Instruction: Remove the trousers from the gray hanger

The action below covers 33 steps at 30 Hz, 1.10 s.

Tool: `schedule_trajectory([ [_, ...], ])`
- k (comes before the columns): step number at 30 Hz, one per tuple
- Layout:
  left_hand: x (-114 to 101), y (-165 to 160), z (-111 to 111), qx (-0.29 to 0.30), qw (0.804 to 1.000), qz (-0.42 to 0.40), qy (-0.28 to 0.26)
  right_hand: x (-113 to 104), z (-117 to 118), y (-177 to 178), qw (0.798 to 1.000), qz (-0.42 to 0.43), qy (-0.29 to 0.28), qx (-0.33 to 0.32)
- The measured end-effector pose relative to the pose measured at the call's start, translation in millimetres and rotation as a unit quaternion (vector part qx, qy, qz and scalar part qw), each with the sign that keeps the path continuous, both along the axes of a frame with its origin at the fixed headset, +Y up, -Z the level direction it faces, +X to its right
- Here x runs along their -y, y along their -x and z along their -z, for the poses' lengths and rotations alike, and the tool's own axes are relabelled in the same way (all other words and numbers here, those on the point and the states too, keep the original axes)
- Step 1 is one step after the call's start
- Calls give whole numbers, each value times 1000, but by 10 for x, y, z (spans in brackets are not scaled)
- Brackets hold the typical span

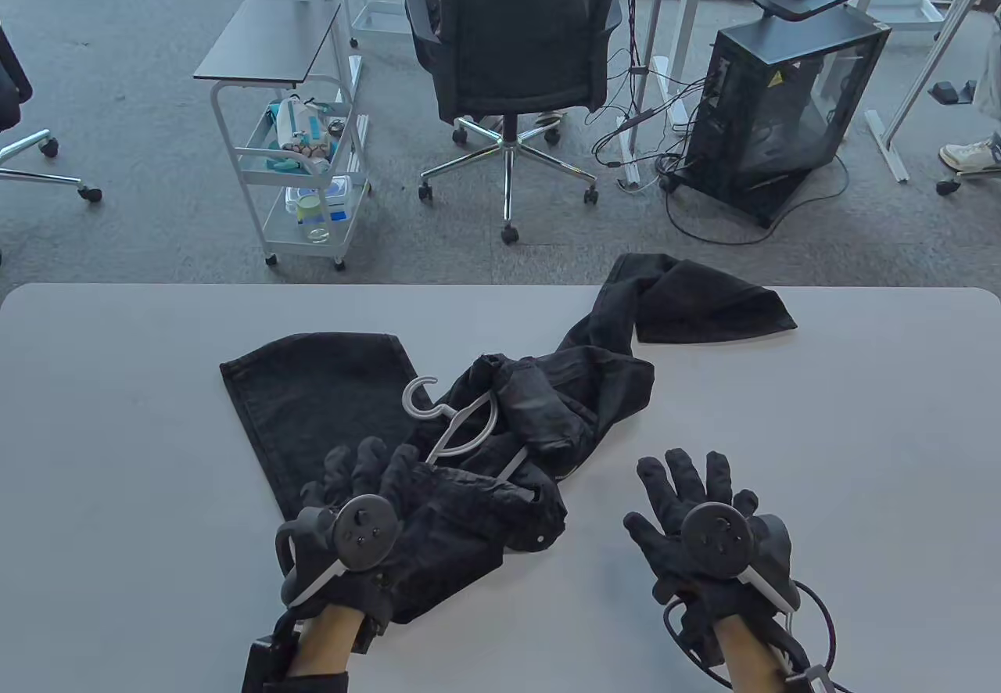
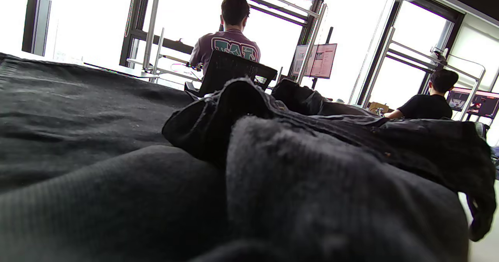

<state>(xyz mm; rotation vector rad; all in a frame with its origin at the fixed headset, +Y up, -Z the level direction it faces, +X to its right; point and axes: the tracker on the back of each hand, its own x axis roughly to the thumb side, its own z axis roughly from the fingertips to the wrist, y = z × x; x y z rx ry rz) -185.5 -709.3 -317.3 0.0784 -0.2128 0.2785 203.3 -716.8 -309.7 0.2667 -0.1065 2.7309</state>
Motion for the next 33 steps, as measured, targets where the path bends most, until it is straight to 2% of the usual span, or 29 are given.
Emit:
schedule_trajectory([
  [3, -40, 34, -36, -8, 1000, -16, -2, -22, -22, 9, 1000, -1, -7, -2],
  [5, -116, 54, -83, -35, 999, -41, 1, -34, -36, 10, 1000, 4, -9, -3],
  [6, -186, 61, -113, -39, 997, -66, 15, -41, -38, 8, 1000, 8, -10, -2],
  [9, -375, 72, -165, -57, 993, -103, -11, -47, -36, -1, 1000, 16, -7, -4],
  [11, -449, 60, -119, -70, 992, -106, -12, -41, -39, -16, 1000, 21, -5, -3],
  [15, -524, 21, 157, -107, 987, -115, 20, -32, -22, -48, 999, 33, 2, 2],
  [19, -373, -57, 552, -142, 971, -128, 145, -20, -2, -59, 999, 30, 11, 4],
  [22, -187, -159, 796, -172, 958, -71, 219, -26, -4, -66, 999, 29, 15, 7],
  [27, 76, -237, 1016, -214, 935, -30, 280, -37, 5, -100, 999, 36, 20, 12],
  [33, 264, -371, 1161, -233, 920, 48, 313, -42, 26, -147, 997, 66, 28, 10],
])
